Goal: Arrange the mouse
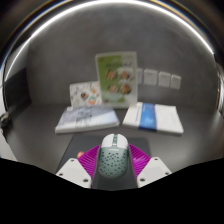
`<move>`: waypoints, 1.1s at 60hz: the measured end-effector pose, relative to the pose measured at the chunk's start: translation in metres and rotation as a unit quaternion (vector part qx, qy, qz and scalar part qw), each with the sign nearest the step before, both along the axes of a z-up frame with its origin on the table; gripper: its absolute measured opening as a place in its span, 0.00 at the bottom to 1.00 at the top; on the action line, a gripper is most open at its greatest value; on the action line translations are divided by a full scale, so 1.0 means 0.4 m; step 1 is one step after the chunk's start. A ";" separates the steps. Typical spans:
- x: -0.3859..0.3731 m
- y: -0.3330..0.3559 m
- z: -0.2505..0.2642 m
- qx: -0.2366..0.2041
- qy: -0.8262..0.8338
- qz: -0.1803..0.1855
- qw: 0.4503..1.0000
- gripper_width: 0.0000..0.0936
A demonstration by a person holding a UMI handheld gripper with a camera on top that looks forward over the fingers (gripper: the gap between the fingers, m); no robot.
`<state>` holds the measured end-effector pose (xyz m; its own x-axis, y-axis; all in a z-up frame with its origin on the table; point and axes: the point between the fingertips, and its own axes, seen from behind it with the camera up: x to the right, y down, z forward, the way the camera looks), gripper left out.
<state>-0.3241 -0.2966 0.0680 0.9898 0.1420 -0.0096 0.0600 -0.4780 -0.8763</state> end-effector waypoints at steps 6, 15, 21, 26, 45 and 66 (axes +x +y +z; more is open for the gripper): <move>-0.083 -0.037 -0.128 -0.032 -0.027 0.004 0.999 0.49; -0.082 -0.055 -0.194 -0.037 -0.039 -0.015 0.998 0.50; -0.064 -0.056 -0.202 -0.037 -0.023 -0.029 0.999 0.51; -0.065 -0.053 -0.205 -0.033 -0.004 -0.028 0.999 0.55; -0.053 -0.097 -0.154 -0.027 -0.017 0.002 1.000 0.90; -0.032 -0.453 -0.049 -0.010 -0.002 0.081 0.997 0.90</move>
<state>-0.3368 -0.4778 0.0484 0.9540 0.2997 -0.0092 0.1419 -0.4786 -0.8665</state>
